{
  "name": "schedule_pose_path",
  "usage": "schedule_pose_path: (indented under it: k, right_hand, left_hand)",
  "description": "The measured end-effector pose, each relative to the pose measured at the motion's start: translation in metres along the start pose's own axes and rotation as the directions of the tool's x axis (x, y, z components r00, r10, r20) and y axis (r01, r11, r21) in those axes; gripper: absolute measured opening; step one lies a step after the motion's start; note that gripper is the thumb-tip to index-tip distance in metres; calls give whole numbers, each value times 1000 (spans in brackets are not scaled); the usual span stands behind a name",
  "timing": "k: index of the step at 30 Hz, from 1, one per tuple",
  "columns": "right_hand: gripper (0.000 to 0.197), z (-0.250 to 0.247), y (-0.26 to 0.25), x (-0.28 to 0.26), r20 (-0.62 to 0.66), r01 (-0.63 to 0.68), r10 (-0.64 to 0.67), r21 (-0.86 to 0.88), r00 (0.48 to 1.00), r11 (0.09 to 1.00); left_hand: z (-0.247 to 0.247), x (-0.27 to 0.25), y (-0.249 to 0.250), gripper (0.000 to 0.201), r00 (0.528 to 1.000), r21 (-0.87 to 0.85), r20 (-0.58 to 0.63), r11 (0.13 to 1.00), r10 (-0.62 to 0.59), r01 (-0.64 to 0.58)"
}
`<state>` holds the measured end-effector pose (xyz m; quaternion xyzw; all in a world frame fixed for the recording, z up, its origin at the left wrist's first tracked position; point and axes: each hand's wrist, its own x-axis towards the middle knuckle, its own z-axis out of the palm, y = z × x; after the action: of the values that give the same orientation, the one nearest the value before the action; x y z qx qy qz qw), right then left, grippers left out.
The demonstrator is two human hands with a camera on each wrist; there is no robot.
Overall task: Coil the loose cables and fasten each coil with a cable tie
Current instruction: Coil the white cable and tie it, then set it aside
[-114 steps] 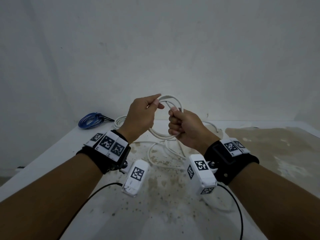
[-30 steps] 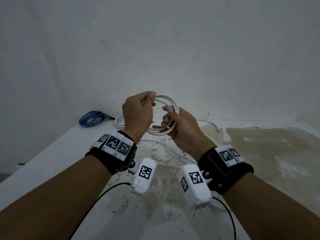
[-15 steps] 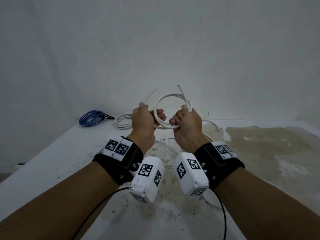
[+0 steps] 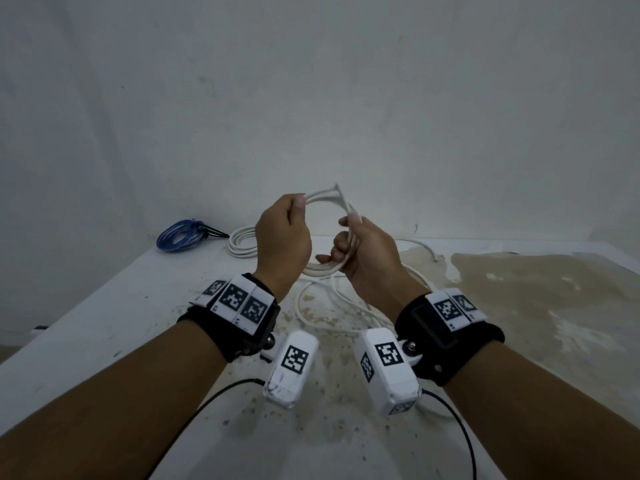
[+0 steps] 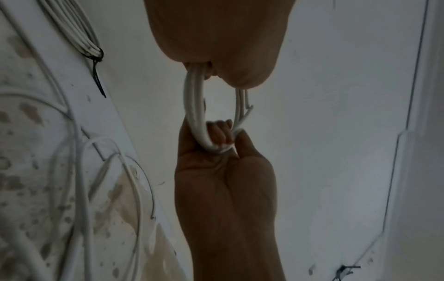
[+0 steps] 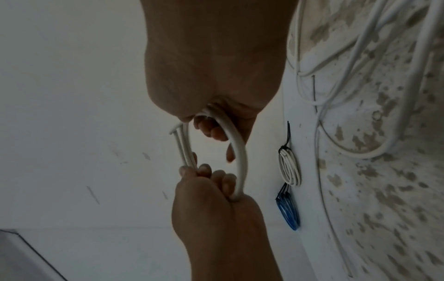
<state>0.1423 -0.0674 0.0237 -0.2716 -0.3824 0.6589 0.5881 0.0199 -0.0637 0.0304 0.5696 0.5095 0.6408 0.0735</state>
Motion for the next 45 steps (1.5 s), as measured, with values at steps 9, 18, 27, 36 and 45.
schedule_pose_path:
  k: [9,18,27,36,45]
  right_hand:
    - [23,-10,-24,8,100,25,-8,-176,995,984]
    - [27,-14,-29,4,79,20,5,-318,997,948]
    - [29,-16,-24,5,25,100,-97,-353,995,930]
    - [38,-6,-26,1,-96,45,-61,-169,994,985]
    - [36,-6,-13,4,-89,227,-299,-462,950,857]
  left_hand:
    - [1,12,3,38,996,-16,-38,997,-77,77]
    - [-1,9,6,32,994,122,91,990,57,-68]
    - [-7,18,17,29,939,91,299,975,168,-203]
    - [-7,13,20,20,955,33,230,979,187,-200]
    - [-8,10,11,31,946,38,256,976,198,-214]
